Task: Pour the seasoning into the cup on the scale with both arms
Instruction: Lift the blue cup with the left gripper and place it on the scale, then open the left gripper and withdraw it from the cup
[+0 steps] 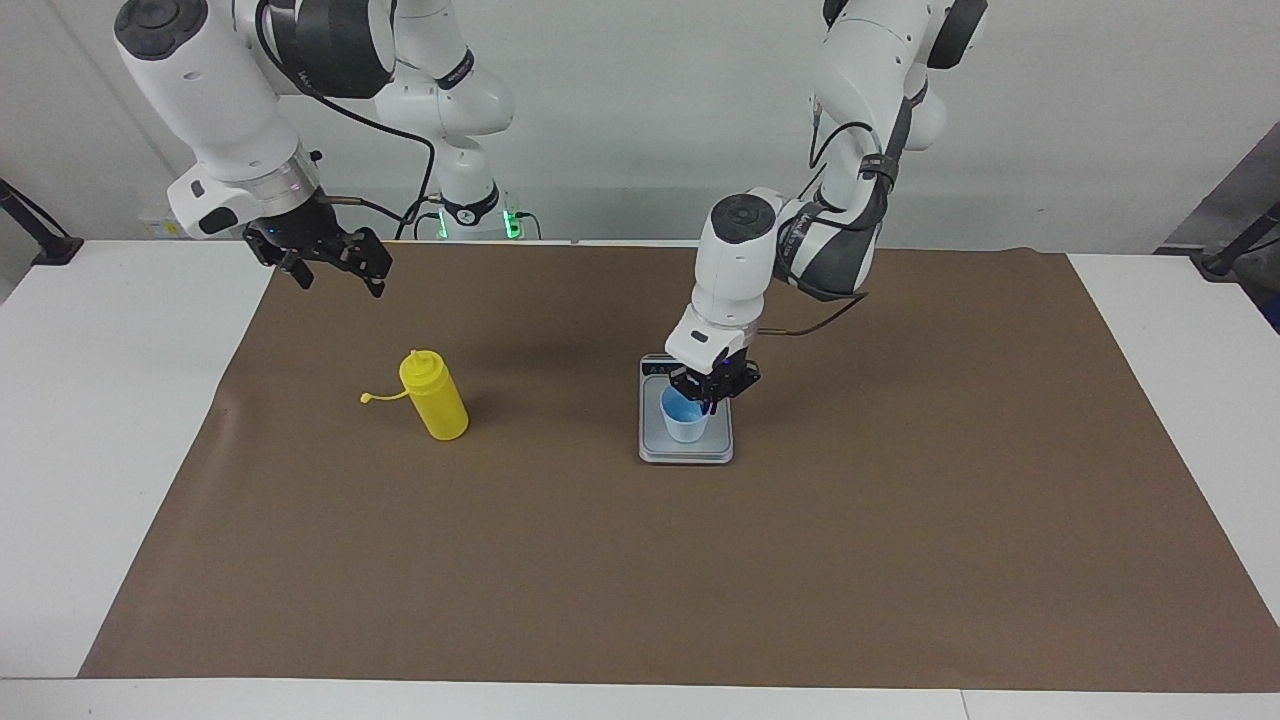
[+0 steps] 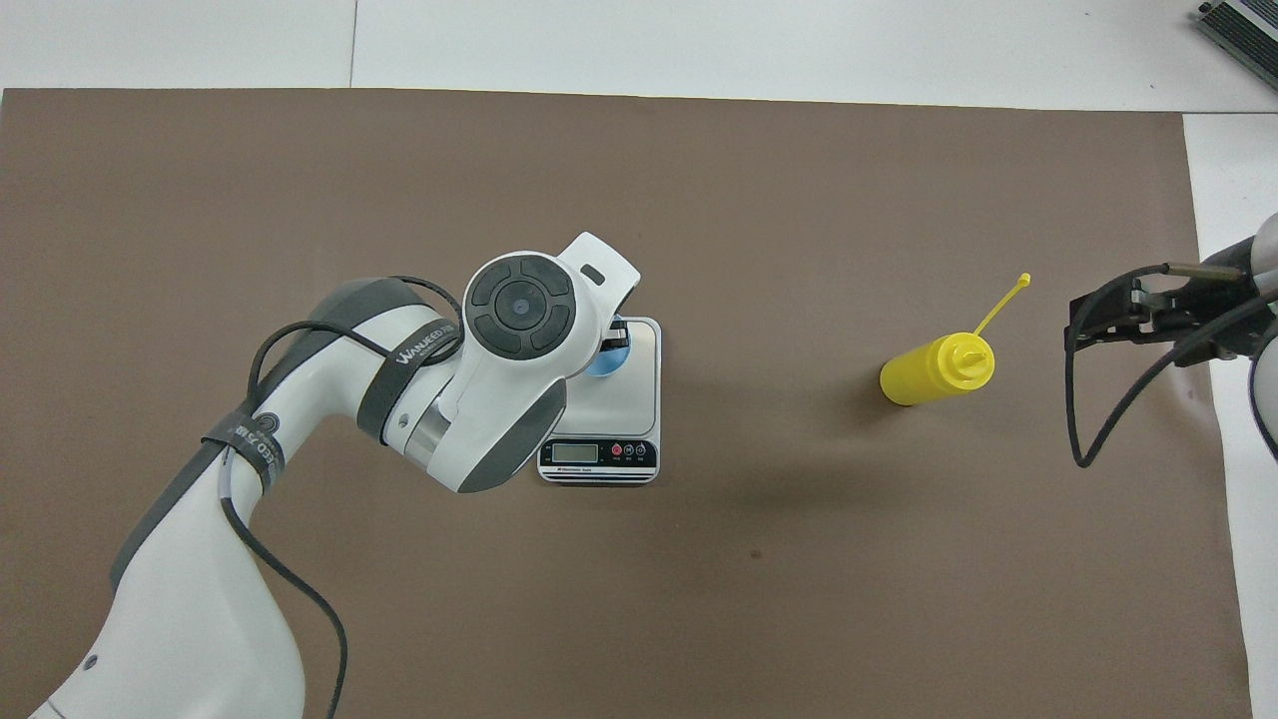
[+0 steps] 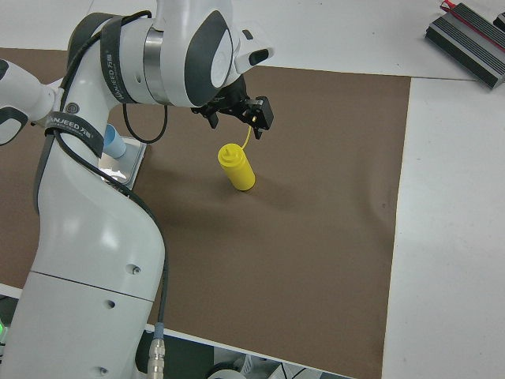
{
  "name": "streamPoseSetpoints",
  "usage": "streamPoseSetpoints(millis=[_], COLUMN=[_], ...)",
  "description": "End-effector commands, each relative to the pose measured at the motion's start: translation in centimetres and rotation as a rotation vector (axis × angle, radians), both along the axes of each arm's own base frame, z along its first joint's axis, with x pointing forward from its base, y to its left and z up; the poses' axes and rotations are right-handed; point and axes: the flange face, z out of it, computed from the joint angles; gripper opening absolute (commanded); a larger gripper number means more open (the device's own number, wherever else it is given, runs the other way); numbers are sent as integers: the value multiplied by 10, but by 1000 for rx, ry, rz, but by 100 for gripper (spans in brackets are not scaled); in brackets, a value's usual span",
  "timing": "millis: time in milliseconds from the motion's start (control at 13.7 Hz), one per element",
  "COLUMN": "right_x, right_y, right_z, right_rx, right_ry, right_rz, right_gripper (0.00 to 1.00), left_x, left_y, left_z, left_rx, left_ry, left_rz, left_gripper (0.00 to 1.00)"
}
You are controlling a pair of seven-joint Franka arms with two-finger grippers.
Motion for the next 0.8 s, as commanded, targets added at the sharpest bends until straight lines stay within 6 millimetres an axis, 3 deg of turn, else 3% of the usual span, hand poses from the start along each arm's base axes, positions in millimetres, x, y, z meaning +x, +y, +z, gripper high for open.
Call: streamPoseSetpoints(millis=[0, 292, 730], right_x=[-4, -4, -5], right_y=[-2, -2, -2], right_z=[2, 2, 2], right_rx=[15, 15, 16], right_ry=[-5, -5, -7], right_rz=[-20, -20, -20], right_gripper=[100, 100, 100], left_x=[3, 11, 33], left_y=[11, 42, 132], left_z=[13, 52, 108], left_rx=[27, 40, 87], left_ry=[-23, -42, -29], left_rz=[9, 30, -15], left_gripper=[100, 100, 100])
